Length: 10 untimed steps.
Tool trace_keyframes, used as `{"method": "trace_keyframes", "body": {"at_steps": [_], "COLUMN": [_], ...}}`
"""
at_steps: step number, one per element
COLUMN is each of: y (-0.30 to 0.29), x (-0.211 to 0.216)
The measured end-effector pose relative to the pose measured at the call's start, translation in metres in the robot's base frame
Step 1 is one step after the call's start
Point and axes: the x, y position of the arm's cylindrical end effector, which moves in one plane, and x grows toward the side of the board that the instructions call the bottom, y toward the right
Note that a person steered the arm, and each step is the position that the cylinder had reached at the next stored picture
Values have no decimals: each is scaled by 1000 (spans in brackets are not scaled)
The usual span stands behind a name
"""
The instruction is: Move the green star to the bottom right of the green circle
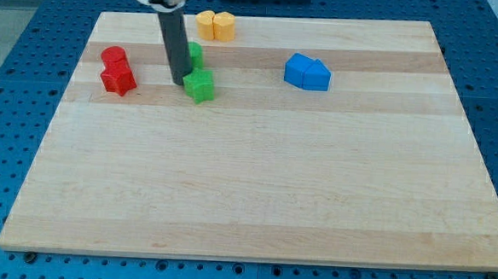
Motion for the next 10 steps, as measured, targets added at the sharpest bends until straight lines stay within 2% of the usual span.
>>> {"method": "trace_keyframes", "body": {"at_steps": [1,2,3,7,8,9,10], "y": [1,-2,20,25,26,69,79], "x": [28,76,93,32,30,43,38]}}
